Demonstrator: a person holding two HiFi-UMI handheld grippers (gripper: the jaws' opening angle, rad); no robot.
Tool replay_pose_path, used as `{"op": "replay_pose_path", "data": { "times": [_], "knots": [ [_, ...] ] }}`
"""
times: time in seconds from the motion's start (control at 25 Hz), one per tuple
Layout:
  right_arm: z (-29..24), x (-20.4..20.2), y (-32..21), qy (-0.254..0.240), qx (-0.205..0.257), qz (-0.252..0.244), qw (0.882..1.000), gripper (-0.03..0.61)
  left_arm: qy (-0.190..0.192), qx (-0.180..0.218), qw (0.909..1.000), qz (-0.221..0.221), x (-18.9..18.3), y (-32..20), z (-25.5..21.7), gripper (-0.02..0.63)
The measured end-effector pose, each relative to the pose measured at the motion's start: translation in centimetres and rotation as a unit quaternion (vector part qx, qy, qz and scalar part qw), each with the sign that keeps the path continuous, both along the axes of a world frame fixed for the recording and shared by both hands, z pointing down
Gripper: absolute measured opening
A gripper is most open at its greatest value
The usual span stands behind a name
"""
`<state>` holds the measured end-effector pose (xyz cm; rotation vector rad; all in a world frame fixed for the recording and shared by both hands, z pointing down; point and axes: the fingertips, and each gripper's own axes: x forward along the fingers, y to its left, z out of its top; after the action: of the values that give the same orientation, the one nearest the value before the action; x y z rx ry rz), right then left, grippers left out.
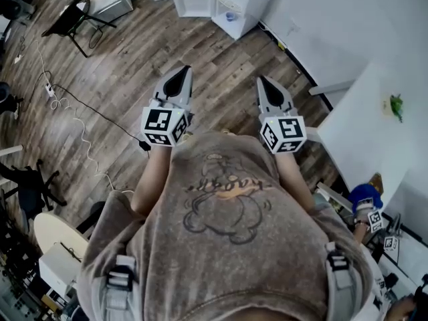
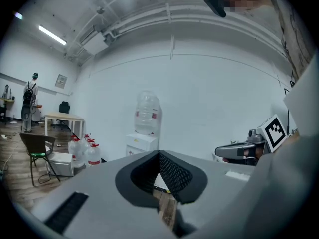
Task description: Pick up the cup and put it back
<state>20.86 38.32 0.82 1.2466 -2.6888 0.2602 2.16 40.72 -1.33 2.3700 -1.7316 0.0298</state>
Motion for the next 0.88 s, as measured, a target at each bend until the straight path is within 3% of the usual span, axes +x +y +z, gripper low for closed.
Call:
{"op": "replay_pose_path", "data": {
  "times": [0.44, 0.88],
  "knots": [
    [1.3, 0.6, -4.0, -0.001, -0.011, -0.049, 0.999, 0.0, -0.012, -0.007, 0.9994, -0.032, 1.9, -3.4, 0.9, 0.003],
    [2.6, -4.0, -12.1, -0.009, -0.017, -0.044, 0.999, 0.002, -0.017, -0.009, 0.9998, 0.0, -2.0, -12.9, 1.8, 0.003]
  ]
}}
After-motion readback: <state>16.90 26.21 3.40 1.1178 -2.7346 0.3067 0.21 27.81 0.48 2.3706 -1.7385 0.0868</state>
